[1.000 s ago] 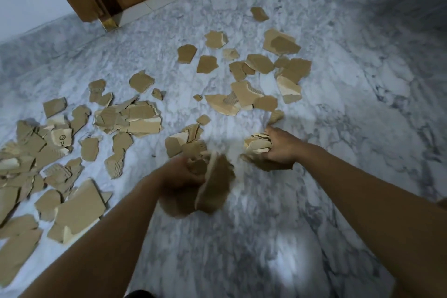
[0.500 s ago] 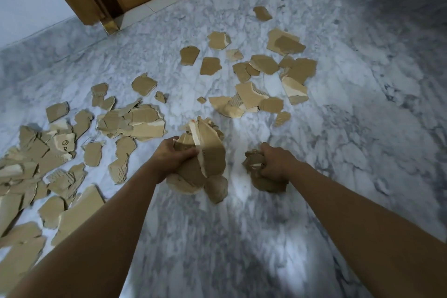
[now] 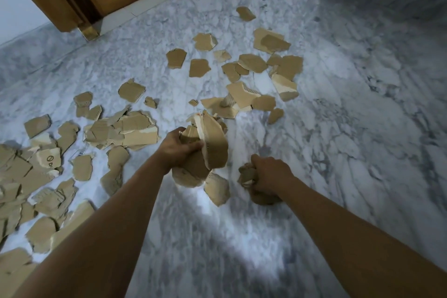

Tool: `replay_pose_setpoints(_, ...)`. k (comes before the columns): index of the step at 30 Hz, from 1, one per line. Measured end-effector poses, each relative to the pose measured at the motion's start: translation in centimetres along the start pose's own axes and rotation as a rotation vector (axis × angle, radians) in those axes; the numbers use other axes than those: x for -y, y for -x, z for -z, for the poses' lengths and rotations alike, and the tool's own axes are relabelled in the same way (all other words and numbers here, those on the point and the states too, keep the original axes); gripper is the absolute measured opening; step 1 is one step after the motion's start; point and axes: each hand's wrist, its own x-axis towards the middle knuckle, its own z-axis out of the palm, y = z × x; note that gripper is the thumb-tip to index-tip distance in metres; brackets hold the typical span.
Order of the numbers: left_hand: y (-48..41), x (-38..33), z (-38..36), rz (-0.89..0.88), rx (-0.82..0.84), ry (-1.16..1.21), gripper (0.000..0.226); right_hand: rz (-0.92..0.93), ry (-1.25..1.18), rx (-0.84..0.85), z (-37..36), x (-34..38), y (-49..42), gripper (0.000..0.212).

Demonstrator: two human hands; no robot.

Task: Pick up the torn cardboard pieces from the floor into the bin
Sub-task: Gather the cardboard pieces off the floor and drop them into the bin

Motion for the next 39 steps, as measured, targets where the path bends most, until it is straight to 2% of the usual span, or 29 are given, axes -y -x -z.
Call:
replay_pose_setpoints(6, 0.2, 0.9, 1.4, -0.034, 0.095, -0.024, 0.04, -0.04, 0.01, 0.045, 0.2, 0.4, -0.4, 0.052)
replay_pose_setpoints(11, 1.2, 1.6, 3.1, -0.008, 0.468, -0.514, 0.029, 0.023, 0.0, -0.063, 0.2, 1.2, 1.2, 0.044)
replay_pose_setpoints(13, 1.8, 1.4, 2.2, 0.006, 0.583, -0.621, 0.044, 0.032, 0.017, -0.092, 0.1, 1.5, 1.8, 0.046)
replay_pose_setpoints(16, 2.2, 1.5, -0.4, -0.08, 0.655, -0.752, 0.091, 0.042, 0.077, -0.138, 0.1, 1.8, 2.3, 0.051)
replay_pose_setpoints(18, 2.1, 1.7, -2.0, -0.139, 0.664, -0.838, 0.101, 0.058, 0.108, -0.176, 0.0, 2.0, 2.3, 0.046)
replay_pose_setpoints(23, 1.4, 2.3, -3.4, -0.143, 0.58, -0.909, 0.062, 0.015, 0.123, -0.145, 0.1, 2.1, 1.7, 0.045)
replay_pose_setpoints(26, 1.1, 2.7, -3.4, -0.138, 0.571, -0.897, 0.053, -0.007, 0.127, -0.131, 0.0, 2.2, 1.5, 0.045)
replay_pose_setpoints(30, 0.4, 3.5, -2.0, -0.078, 0.623, -0.787, 0.03, 0.007, 0.127, -0.156, -0.4, 2.4, 1.8, 0.045)
replay_pose_setpoints(32, 0.0, 3.2, -0.5, -0.072, 0.625, -0.704, 0.028, -0.006, 0.14, -0.168, -0.5, 2.4, 2.1, 0.046)
replay_pose_setpoints(36, -0.3, 1.4, 1.8, -0.095, 0.47, -0.531, 0.032, -0.066, 0.12, -0.137, -0.1, 2.5, 2.0, 0.045)
replay_pose_setpoints(39, -0.4, 0.4, 2.4, -0.148, 0.39, -0.422, 0.035, -0.107, 0.053, -0.046, 0.6, 2.5, 1.6, 0.044)
